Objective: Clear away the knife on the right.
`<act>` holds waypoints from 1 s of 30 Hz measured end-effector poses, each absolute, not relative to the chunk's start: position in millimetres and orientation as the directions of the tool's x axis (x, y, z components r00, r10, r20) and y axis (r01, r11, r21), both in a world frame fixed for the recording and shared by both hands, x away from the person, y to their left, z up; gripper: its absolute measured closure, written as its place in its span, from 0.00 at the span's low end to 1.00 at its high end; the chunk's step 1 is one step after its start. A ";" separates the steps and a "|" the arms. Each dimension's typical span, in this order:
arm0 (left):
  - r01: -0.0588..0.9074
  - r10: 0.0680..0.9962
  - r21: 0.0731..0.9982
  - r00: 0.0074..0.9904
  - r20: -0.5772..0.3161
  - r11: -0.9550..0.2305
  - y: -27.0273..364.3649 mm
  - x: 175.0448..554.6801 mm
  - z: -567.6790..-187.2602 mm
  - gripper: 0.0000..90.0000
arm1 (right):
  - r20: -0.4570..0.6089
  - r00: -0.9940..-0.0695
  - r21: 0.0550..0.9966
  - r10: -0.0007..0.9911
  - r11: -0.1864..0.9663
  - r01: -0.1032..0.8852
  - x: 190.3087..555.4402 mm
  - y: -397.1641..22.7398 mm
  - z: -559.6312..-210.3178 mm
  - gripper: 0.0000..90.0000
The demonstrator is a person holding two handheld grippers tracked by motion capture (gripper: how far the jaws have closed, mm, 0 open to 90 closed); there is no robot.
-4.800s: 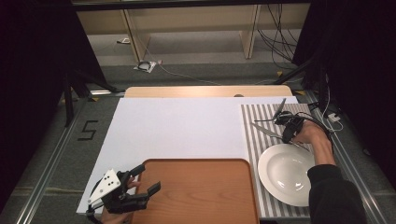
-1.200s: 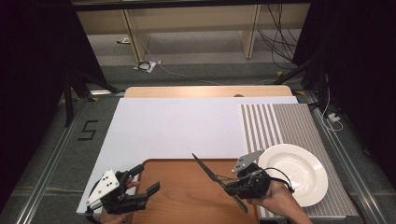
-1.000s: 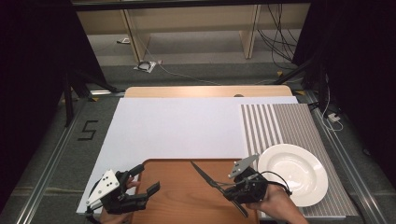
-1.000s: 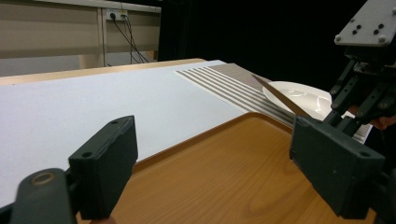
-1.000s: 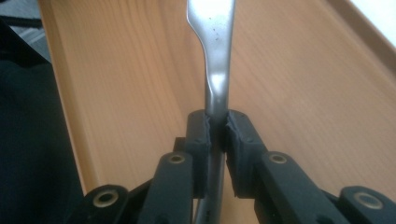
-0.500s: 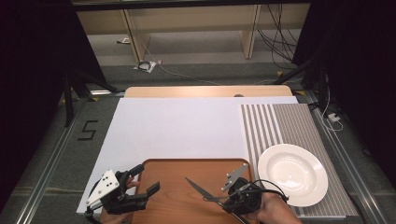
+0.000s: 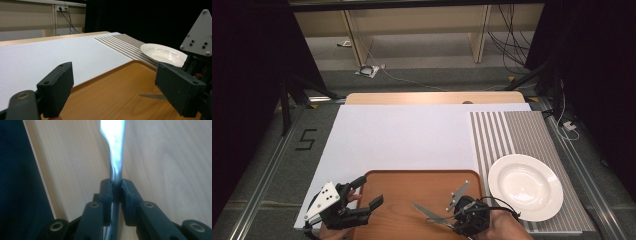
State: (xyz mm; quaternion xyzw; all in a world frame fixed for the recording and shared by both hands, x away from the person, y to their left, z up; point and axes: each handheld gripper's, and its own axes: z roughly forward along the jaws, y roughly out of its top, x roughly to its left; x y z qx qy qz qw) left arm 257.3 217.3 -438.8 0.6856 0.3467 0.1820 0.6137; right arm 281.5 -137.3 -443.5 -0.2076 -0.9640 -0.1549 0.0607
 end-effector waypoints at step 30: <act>0.254 0.698 0.967 0.695 -0.173 -0.014 216.7 257.8 -439.6 0.17 | -0.002 -0.964 0.402 0.267 0.883 0.243 259.3 -125.5 -435.0 1.00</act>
